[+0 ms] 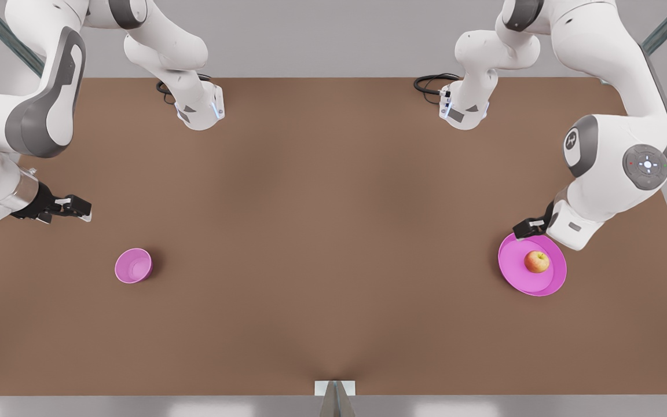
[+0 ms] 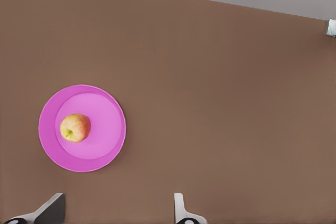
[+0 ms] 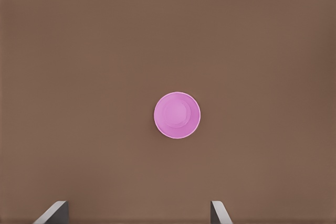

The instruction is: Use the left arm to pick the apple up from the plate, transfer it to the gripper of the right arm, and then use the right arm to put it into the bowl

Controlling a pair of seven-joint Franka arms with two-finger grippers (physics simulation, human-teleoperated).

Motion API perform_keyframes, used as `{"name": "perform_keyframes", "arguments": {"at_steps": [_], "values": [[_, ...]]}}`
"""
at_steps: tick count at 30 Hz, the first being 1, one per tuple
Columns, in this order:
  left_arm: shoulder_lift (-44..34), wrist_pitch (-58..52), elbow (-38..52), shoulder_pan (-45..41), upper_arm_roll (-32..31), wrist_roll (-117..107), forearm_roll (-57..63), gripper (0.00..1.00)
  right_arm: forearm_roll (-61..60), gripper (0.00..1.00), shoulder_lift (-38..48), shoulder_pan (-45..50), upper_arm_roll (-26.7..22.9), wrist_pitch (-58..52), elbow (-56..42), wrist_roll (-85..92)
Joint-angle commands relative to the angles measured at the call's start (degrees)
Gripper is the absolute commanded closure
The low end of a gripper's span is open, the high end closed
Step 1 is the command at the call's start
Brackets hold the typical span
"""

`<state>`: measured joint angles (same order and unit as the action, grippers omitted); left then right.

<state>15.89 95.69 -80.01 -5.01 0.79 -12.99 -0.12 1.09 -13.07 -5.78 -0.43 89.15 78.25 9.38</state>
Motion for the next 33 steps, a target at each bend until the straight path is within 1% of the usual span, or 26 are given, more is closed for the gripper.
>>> {"name": "perform_keyframes", "arguments": {"at_steps": [1,2,3,5,6,7,8,10,13,17,23,30,33], "values": [[0.02,1.07,0.03,0.00,0.00,18.70,0.03,0.00,-0.04,0.00,0.07,-0.02,-0.01,-0.03,-0.03,0.03],[0.45,1.16,0.03,0.00,0.00,18.79,0.03,0.00,-0.04,0.00,0.07,-0.02,-0.01,-0.03,-0.03,0.03],[1.86,4.06,-0.23,1.14,0.62,18.53,-0.14,0.00,-0.04,0.00,0.07,-0.02,-0.01,-0.03,-0.03,0.03],[5.55,9.86,-1.72,6.76,1.32,18.70,-1.28,0.00,-0.04,0.00,0.07,-0.02,-0.01,-0.03,-0.03,0.03],[6.25,12.22,-2.95,7.64,2.98,18.79,-3.64,0.00,-0.04,0.00,0.07,0.07,-0.01,-0.03,-0.03,-0.23],[6.61,16.53,-7.34,7.73,6.67,23.87,-9.09,0.00,-0.04,0.00,0.07,0.24,0.17,0.50,-0.03,-0.50],[7.05,18.82,-9.54,7.73,8.43,26.51,-10.25,0.00,-0.04,0.00,-0.46,0.42,0.26,0.94,-0.03,-0.50],[7.40,27.61,-17.28,7.82,10.02,28.46,-10.34,0.00,-0.04,0.00,-0.90,0.33,0.35,1.47,-0.03,-0.32],[10.39,32.71,-21.06,8.96,10.99,31.18,-10.42,0.00,-1.36,0.00,-1.16,0.07,0.35,1.38,-0.03,0.03],[12.41,34.21,-23.52,9.40,11.78,34.08,-12.62,0.00,-1.44,0.00,-1.16,-0.02,0.26,0.76,0.06,0.03],[16.63,37.20,-23.61,9.14,11.25,34.08,-12.97,0.00,-1.44,0.00,-1.16,-0.11,0.17,0.68,0.15,0.03],[18.82,37.28,-23.96,9.23,10.38,34.08,-15.17,0.00,-1.44,0.00,-1.16,-0.46,-0.01,0.68,0.15,0.47],[20.41,39.83,-23.96,9.23,9.85,34.08,-16.40,0.00,-1.44,0.00,-1.16,-0.46,0.08,0.68,0.15,0.55]]}}
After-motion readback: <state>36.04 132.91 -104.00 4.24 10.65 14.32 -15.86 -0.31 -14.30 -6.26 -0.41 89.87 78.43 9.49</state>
